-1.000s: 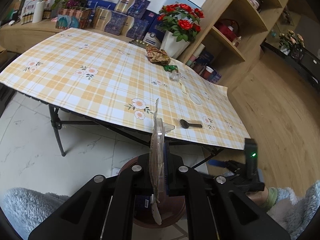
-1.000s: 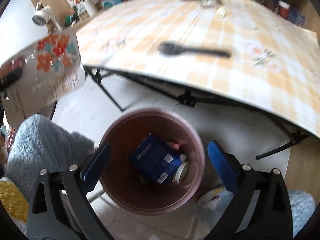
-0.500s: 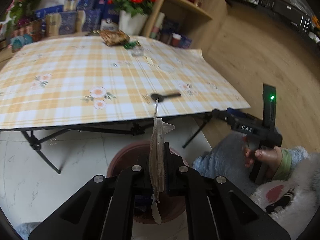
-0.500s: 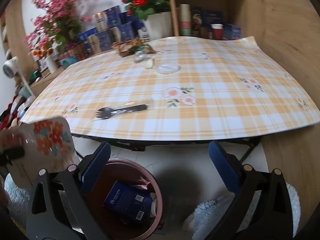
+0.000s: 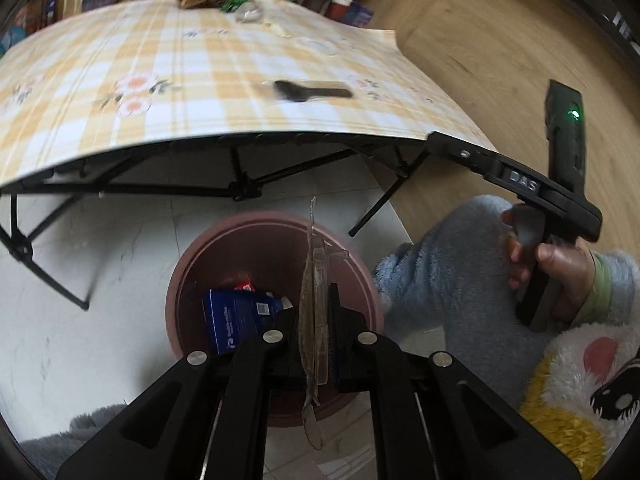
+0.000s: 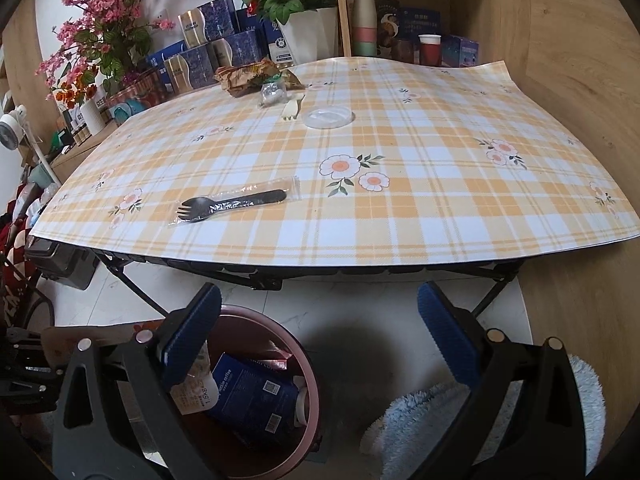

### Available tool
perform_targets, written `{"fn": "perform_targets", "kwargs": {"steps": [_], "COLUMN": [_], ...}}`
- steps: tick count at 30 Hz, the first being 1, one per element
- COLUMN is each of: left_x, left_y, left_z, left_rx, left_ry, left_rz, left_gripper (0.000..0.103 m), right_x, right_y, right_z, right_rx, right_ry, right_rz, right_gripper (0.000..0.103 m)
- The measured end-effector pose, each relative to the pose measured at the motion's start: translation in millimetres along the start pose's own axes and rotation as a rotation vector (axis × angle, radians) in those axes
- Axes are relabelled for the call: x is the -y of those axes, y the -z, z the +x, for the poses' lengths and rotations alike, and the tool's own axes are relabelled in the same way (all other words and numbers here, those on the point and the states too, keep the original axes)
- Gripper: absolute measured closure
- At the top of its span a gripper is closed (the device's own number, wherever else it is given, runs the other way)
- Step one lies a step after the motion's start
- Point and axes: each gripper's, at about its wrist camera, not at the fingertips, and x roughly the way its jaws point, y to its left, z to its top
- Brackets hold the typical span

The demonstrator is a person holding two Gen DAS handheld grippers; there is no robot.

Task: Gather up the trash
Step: 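Open the left gripper to drop the tray while the right moves back to the table, then grasp the crumpled brown paper bag with the left gripper while the right grasps the green packet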

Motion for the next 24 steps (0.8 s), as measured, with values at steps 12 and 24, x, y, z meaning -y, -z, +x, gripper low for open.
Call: {"fn": "perform_targets", "kwargs": {"steps": [12, 24], "left_x": [-21, -28], "left_y": [2, -3], "left_z": [23, -4], "left_rx": [-0.081, 0.055], "left_ry": [-0.005, -0.11], "left_rz": [-0.095, -0.16], "left_gripper": [0.095, 0.022], "right_x": [-5, 3], "right_y": [2, 2], "right_z": [11, 18], "right_rx": [-0.037, -0.057], "right_ry": [-0.011, -0.03], "right_rz": [0.0, 0.053], "right_gripper": [0.006, 0.006]}}
